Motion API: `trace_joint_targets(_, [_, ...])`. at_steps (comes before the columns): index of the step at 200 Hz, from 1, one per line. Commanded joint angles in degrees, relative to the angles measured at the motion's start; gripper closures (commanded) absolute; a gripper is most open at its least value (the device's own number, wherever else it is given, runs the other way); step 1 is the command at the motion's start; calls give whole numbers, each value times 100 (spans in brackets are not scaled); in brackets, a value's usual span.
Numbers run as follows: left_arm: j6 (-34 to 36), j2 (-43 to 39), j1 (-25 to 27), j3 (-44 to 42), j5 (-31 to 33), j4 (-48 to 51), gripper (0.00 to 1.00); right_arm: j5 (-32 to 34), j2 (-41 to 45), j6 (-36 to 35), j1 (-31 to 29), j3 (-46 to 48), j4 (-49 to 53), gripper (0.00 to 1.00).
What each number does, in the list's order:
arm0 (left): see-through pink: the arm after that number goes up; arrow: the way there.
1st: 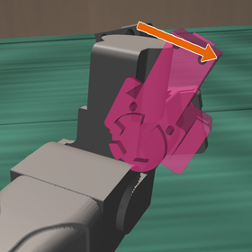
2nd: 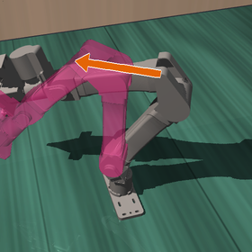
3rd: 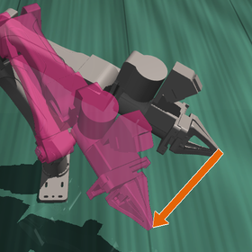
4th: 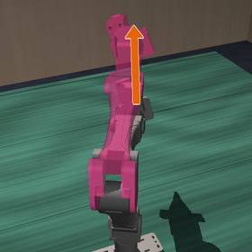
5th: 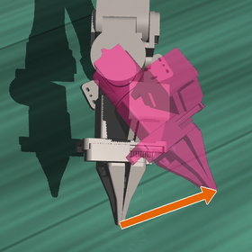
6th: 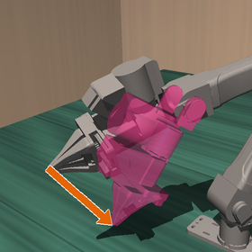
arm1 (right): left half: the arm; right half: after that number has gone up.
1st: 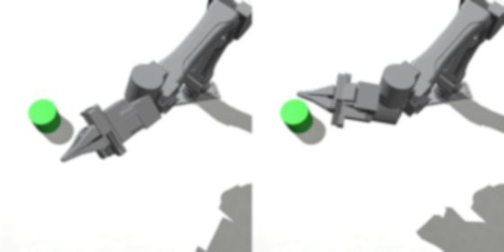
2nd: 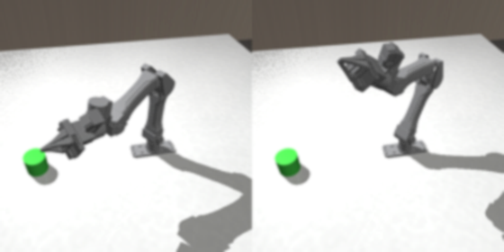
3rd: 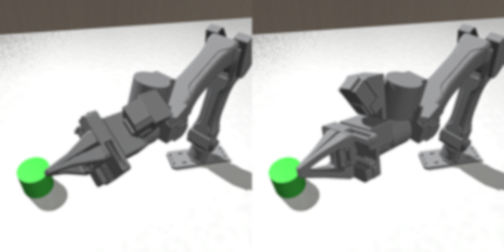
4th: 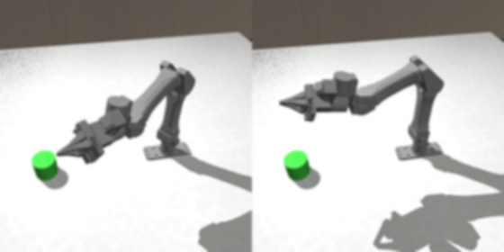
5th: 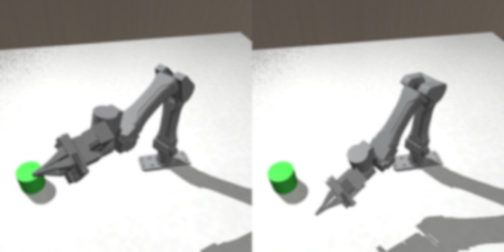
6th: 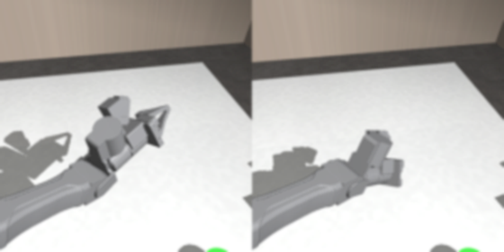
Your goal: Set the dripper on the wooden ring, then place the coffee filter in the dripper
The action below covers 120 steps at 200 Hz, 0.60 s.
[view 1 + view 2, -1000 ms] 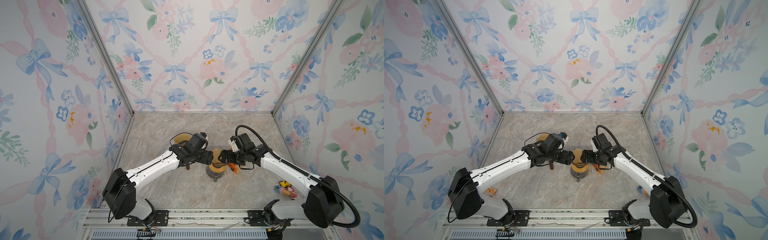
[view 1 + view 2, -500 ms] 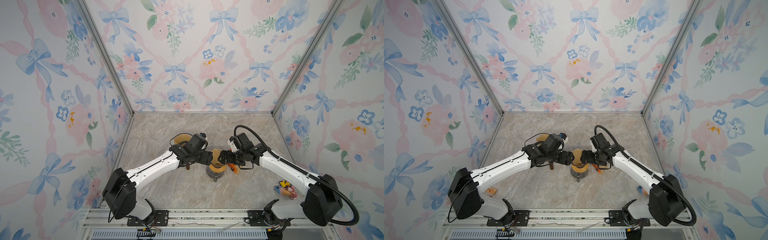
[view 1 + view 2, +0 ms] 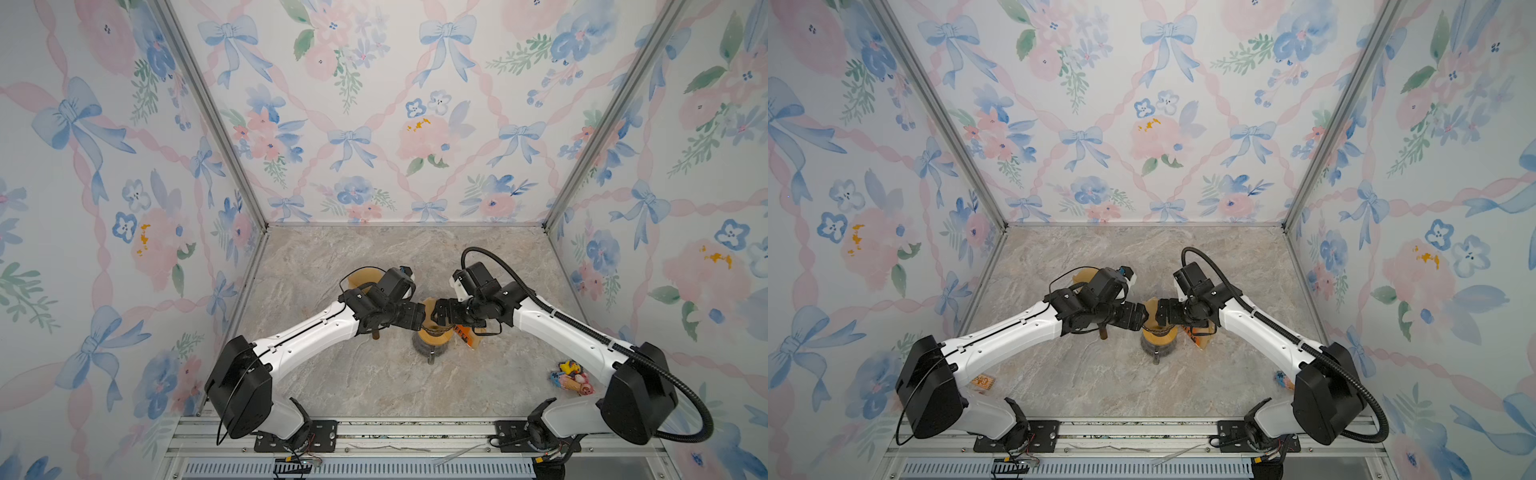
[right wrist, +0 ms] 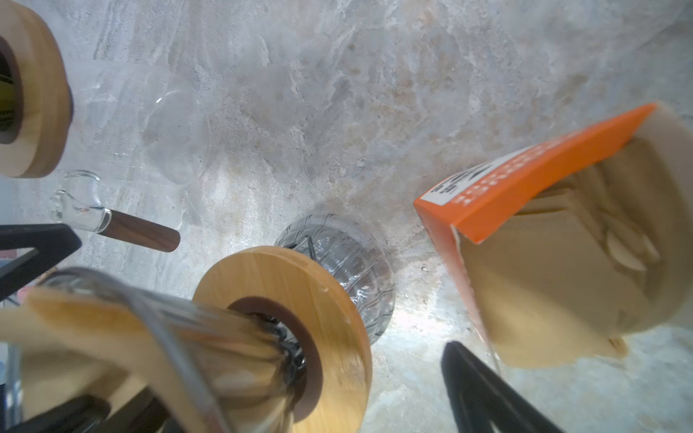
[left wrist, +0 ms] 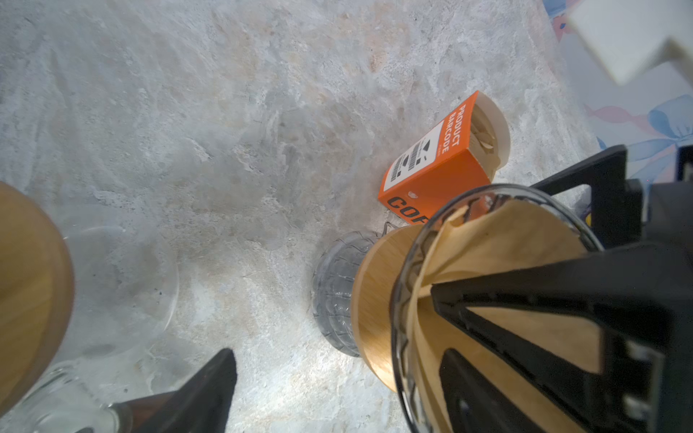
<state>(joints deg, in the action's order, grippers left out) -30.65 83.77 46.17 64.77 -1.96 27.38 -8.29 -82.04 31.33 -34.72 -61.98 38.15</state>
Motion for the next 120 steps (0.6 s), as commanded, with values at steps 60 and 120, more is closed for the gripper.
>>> trace_joint_targets(60, [-65,-159,49,-61,83,51,13,286,-207,55,-61,-128,382,2])
trace_joint_targets(120, [-56,-178,43,-61,98,56,13,182,50,76,38,-95,333,2])
